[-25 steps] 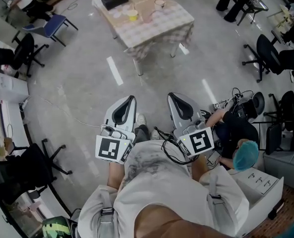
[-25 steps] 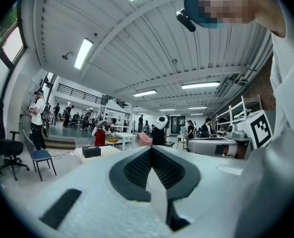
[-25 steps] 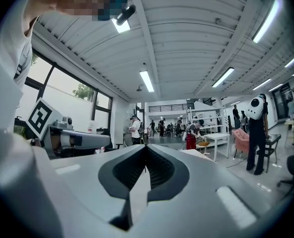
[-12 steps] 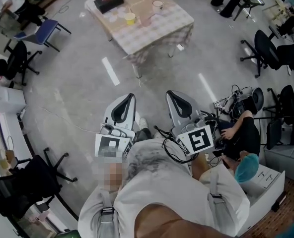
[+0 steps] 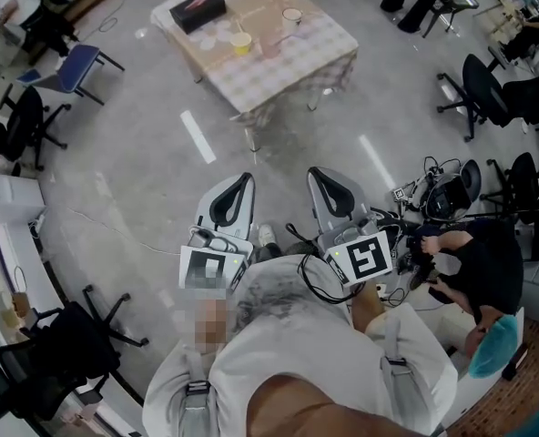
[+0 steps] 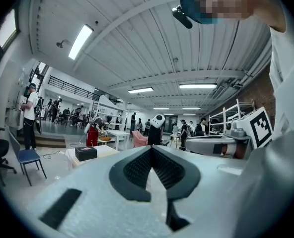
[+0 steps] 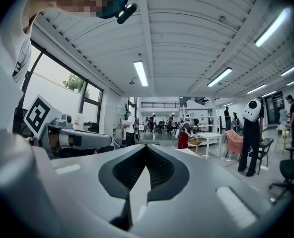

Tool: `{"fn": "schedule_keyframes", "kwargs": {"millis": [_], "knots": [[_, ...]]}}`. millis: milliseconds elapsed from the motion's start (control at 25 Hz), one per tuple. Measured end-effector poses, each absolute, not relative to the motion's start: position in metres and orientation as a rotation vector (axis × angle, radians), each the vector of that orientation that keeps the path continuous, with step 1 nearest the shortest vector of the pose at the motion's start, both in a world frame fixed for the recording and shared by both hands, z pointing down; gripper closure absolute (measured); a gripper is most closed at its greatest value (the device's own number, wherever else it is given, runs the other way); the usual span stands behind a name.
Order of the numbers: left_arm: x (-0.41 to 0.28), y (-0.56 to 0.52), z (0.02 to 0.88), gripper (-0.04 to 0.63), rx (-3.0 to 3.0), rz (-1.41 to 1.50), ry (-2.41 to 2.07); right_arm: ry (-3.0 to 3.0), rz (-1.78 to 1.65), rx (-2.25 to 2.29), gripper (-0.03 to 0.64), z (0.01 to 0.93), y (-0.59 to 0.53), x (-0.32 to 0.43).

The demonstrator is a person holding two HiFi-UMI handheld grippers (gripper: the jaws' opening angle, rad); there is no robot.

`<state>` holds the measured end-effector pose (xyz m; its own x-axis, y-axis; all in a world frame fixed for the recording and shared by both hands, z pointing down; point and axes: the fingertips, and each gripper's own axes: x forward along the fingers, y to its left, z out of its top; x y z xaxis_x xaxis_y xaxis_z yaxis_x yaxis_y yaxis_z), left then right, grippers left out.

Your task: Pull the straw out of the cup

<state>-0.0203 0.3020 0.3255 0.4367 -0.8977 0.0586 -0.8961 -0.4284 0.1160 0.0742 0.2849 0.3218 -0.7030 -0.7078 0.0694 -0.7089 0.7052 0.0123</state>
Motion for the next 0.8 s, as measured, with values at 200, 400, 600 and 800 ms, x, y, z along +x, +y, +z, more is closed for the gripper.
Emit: {"fn": "schedule_keyframes", "kwargs": {"millis": [200,400,600,800], "knots": [[-0.030,0.289,0.327,0.591,2.554,-0.029,-1.587,-2.817,0.015,1.194,0.608,0.322,0.275,0.065],[-0.032,0.272,0.324,0.591,2.557,-0.031,-1.583,-2.810,0.016,1.190,0.608,0.322,0.257,0.061],[-0.035,0.244,0.331,0.591,2.533,-0.018,-1.603,-2.818,0.025,1.167,0.609,0.328,0.228,0.057],[-0.033,0.214,0.331,0.591,2.526,-0.012,-1.624,-2.833,0.039,1.143,0.607,0.330,0.196,0.058]]}}
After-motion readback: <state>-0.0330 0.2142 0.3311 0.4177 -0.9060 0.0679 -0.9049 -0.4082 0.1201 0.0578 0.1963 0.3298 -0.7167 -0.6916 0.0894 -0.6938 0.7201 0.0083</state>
